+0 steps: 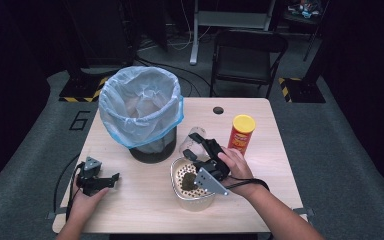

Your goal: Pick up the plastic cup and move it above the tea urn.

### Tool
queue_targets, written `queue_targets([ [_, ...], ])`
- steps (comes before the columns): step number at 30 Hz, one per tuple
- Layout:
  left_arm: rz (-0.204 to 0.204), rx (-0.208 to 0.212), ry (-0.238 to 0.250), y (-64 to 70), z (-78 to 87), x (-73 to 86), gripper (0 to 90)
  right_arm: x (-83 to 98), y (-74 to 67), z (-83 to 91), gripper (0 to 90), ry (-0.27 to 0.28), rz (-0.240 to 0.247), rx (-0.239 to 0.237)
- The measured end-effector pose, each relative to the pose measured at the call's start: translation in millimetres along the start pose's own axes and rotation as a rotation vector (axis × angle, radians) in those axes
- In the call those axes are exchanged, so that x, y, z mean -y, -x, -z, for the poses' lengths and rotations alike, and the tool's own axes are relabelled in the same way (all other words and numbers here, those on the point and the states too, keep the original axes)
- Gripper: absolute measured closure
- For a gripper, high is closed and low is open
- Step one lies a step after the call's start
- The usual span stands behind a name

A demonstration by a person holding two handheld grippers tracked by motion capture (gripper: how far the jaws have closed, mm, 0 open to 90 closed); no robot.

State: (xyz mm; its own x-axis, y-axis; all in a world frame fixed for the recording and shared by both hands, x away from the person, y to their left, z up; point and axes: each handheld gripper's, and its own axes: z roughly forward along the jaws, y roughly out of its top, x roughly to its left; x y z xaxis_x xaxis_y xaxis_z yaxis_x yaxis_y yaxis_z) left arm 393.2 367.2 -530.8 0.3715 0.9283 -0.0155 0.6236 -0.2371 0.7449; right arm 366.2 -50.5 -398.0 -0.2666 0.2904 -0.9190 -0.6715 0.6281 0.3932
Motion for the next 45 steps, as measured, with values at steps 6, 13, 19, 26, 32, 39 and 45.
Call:
queue_targets([
  [6,0.0,0.0,0.0,0.0,0.0,0.0,13.2,3.4,19.3,-1.2,32.6,0.016,-0.364,-0.015],
  [13,0.0,0.0,0.0,0.0,0.0,0.0,13.2,9.2,39.5,0.0,32.8,0.022,-0.808,-0.158],
  [19,0.0,0.0,0.0,0.0,0.0,0.0,13.2,19.6,56.2,3.1,32.9,0.017,-1.098,-0.241],
  [26,0.0,0.0,0.0,0.0,0.0,0.0,13.2,34.2,69.8,3.2,33.3,-0.034,-1.25,-0.333],
  [32,0.0,0.0,0.0,0.0,0.0,0.0,13.1,32.1,74.1,3.1,33.2,-0.059,-1.309,-0.393],
  [39,-0.001,0.0,-0.001,0.0,0.0,0.0,13.1,25.0,80.8,2.2,33.2,-0.105,-1.253,-0.383],
  [45,0.0,0.0,0.0,0.0,0.0,0.0,13.1,11.9,98.9,0.3,32.9,-0.107,-1.236,-0.361],
])
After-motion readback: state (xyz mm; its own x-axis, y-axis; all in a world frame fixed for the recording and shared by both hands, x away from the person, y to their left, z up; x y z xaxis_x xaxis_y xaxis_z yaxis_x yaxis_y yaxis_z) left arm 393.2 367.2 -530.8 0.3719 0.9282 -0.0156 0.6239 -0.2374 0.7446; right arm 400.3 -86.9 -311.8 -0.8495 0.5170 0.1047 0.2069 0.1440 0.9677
